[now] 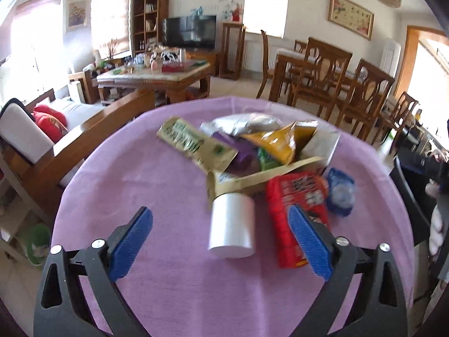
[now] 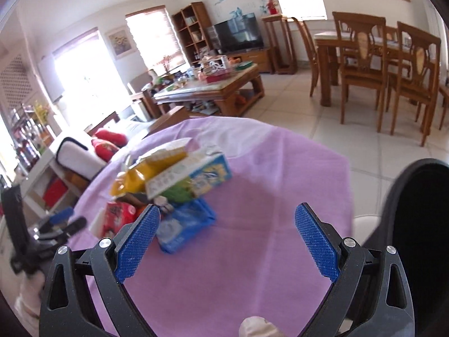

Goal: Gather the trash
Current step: 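Move both tools back over the table, then grasp the white paper cup with the left tool while the right tool grasps the white milk carton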

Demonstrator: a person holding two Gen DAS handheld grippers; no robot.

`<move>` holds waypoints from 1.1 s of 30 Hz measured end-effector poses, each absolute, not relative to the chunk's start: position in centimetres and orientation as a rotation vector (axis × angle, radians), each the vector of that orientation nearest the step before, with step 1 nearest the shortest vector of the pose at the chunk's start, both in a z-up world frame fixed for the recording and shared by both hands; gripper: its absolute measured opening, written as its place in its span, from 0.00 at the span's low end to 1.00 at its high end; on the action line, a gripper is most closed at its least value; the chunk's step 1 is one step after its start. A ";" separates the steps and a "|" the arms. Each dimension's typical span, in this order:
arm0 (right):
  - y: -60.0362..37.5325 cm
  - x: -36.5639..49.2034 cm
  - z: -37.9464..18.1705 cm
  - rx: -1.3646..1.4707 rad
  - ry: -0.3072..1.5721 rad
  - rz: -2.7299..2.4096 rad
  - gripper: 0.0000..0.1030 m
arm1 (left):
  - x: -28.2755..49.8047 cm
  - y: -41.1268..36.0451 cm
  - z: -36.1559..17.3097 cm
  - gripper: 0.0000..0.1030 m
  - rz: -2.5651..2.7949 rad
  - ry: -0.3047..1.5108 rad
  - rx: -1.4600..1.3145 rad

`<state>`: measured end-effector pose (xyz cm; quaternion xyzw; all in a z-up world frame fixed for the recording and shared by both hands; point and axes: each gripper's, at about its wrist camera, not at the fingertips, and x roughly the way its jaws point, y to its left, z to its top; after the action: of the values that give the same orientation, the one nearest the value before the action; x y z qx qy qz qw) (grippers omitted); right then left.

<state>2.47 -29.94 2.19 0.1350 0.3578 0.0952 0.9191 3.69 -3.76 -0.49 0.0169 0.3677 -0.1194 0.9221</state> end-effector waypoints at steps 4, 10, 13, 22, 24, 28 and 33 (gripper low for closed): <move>-27.9 6.4 1.7 0.351 0.802 0.221 0.92 | 4.5 -3.1 -1.8 0.77 -0.250 0.827 0.064; -24.8 11.6 0.4 0.393 0.909 0.231 0.91 | 4.6 -2.3 -3.1 0.69 -0.266 0.871 0.080; -22.5 13.6 0.0 0.346 0.948 0.220 0.91 | 4.9 -2.4 -3.8 0.68 -0.276 0.909 0.081; -19.2 16.4 -2.0 0.193 1.014 0.156 0.85 | 5.5 -1.5 -4.1 0.39 -0.287 0.936 0.052; -19.8 16.3 -2.4 0.179 1.022 0.164 0.84 | 5.7 -1.0 -4.1 0.38 -0.287 0.936 0.028; -19.7 15.6 -2.1 0.093 1.012 0.153 0.62 | 5.6 -0.3 -4.0 0.38 -0.289 0.929 -0.002; -20.6 14.6 -1.9 0.059 0.993 0.138 0.41 | 5.2 0.6 -3.2 0.38 -0.289 0.883 -0.047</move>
<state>14.56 -20.61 -1.90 0.0284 0.4761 0.0661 0.8764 5.16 0.57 -3.21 -0.0226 0.4257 -0.1396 0.8937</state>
